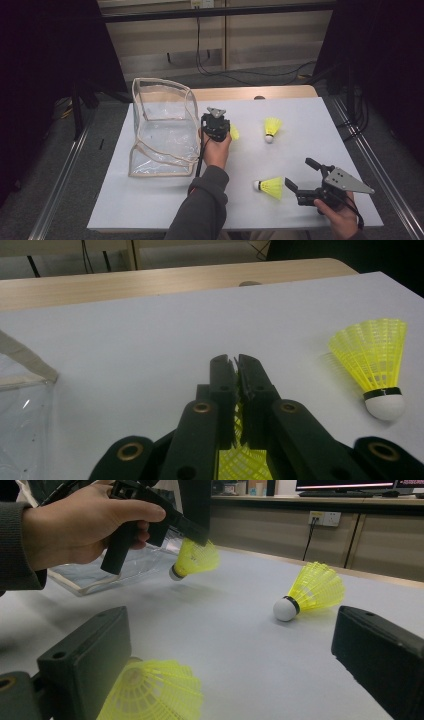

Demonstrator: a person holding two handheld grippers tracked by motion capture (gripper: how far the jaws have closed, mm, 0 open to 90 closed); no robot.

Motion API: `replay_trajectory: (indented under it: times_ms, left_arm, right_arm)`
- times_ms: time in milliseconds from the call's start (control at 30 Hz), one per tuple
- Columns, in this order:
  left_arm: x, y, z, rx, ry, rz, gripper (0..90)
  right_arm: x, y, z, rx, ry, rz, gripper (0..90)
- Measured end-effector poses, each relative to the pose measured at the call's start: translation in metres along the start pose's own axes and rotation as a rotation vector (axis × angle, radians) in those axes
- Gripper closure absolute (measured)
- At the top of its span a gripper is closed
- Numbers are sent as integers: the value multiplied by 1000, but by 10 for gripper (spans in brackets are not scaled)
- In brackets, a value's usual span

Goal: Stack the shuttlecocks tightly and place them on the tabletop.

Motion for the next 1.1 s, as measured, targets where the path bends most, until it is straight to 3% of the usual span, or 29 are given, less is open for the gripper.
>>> replay_trajectory:
  times_ms: [333, 1100]
  left_arm:
    - [2, 1, -3, -3, -13, 6, 854]
    - [13, 18, -7, -27, 17, 3, 823]
  right_arm:
    - [-1, 0, 0, 0, 1, 4, 20]
    - [-1, 0, 0, 1, 1, 7, 20]
Point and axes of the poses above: each handheld gripper's, and its own axes: y roughly forward along the jaws, z roughly out of its top, x roughly to its right, the point moved 3 cm from there along y, roughly forward along the jaws, and after that the axes turned 4 degrees about y, right-handed, at the moved point
